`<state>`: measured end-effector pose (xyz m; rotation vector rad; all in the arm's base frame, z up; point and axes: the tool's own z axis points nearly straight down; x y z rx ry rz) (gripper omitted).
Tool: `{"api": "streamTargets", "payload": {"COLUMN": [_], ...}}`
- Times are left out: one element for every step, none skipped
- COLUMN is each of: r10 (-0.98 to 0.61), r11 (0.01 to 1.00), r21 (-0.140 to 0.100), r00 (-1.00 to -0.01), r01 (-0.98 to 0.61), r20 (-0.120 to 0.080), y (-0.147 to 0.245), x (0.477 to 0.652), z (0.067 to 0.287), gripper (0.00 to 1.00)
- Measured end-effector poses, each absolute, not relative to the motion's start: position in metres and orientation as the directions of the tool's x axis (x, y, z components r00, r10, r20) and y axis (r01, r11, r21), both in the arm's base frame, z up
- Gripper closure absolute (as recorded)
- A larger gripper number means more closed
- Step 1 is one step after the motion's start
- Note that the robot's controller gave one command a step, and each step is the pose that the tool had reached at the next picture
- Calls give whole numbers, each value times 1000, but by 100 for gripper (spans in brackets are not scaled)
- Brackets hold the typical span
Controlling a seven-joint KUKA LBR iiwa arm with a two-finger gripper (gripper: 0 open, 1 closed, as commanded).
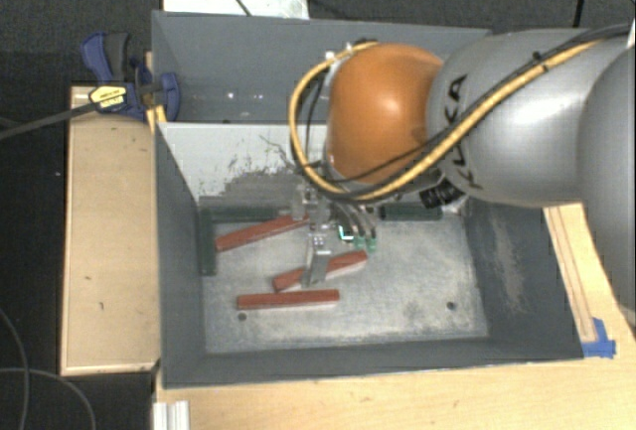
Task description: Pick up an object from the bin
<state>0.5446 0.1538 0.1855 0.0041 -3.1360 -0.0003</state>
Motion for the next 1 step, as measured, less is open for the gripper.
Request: {"api": "streamTargets", "payload": {"r10": [1], "r11": [1000], "r21": [1], "r00": [-1000], "r01": [1], "r20": [-2], "y": [153], "x": [547], "z": [189], "gripper": [0]}}
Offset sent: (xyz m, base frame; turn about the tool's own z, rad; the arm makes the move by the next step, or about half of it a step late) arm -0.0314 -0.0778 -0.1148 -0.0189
